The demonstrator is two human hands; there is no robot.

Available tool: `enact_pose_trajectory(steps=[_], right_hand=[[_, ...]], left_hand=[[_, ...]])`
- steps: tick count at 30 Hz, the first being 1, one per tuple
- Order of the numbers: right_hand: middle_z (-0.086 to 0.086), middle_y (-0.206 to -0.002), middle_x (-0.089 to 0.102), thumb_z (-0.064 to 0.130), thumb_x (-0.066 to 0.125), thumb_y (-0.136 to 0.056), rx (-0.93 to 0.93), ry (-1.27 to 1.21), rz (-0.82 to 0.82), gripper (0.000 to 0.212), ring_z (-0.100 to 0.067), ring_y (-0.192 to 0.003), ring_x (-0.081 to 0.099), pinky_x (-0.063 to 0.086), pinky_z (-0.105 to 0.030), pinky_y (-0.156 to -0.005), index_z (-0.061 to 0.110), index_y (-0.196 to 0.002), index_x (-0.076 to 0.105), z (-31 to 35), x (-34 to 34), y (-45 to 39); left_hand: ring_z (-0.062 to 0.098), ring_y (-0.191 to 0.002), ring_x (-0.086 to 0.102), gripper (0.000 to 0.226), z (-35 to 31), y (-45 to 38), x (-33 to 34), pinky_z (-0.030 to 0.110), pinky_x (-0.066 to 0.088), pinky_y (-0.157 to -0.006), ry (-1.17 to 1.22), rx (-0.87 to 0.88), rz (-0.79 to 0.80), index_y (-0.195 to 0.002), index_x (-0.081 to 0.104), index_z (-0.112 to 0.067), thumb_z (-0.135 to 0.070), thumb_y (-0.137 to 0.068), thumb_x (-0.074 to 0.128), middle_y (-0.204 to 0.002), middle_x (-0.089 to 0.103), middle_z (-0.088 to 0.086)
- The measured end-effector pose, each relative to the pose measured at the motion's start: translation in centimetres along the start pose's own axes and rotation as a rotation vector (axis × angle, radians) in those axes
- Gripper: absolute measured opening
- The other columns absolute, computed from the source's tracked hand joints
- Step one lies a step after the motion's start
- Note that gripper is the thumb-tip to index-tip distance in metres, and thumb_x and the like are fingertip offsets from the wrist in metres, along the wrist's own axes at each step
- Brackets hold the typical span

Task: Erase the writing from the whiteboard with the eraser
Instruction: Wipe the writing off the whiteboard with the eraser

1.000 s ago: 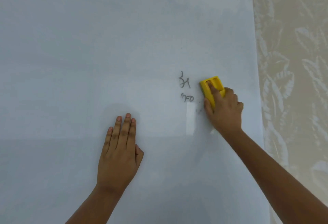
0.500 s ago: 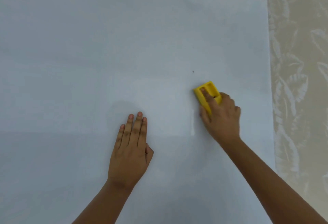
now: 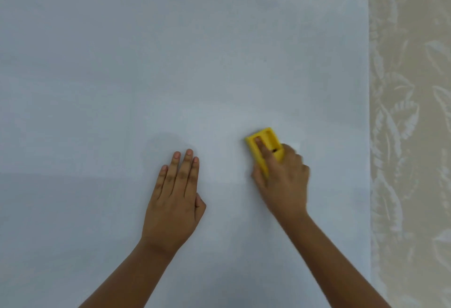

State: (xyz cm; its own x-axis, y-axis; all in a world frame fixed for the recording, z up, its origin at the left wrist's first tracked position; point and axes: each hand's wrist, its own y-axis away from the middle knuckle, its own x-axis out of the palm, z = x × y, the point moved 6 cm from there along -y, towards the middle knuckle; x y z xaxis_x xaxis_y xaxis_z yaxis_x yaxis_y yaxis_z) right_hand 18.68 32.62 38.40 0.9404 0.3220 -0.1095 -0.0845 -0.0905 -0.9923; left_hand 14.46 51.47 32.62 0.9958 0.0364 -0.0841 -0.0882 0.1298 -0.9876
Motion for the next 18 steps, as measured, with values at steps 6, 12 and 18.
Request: enact_pose_trajectory(steps=[6,12,18], right_hand=[[-0.029,-0.121,0.041,0.032,0.049,-0.089,0.632,-0.089,-0.047,0.053,-0.046,-0.105,0.044,0.039,-0.055,-0.086,0.023,-0.139,0.033,-11.9,-0.7,-4.9],[-0.024,-0.129,0.038,0.037,0.045,-0.089,0.367,-0.063,-0.046,0.054,-0.039,-0.112,0.040,0.037,-0.047,-0.086,0.028,-0.140,0.030,-2.2,-1.3,-11.3],[-0.016,-0.115,0.053,0.035,0.053,-0.077,-0.111,-0.169,0.008,0.054,-0.031,-0.086,0.048,0.033,-0.036,-0.069,0.034,-0.131,0.045,8.5,-1.0,-2.8]], left_hand=[[0.034,-0.137,0.030,0.057,-0.1,0.2,0.1,0.043,0.018,-0.114,0.025,0.003,-0.006,-0.141,0.033,0.003,-0.014,-0.086,0.031,-0.147,0.035,0.019],[0.034,-0.136,0.032,0.060,-0.2,0.2,-0.1,0.044,0.021,-0.113,0.067,0.002,-0.057,-0.141,0.027,0.004,-0.012,-0.084,0.035,-0.146,0.035,0.020],[0.030,-0.138,0.026,0.059,-0.2,0.6,-0.9,0.044,0.022,-0.113,0.186,0.073,-0.177,-0.139,0.024,0.006,-0.013,-0.085,0.040,-0.145,0.030,0.020]])
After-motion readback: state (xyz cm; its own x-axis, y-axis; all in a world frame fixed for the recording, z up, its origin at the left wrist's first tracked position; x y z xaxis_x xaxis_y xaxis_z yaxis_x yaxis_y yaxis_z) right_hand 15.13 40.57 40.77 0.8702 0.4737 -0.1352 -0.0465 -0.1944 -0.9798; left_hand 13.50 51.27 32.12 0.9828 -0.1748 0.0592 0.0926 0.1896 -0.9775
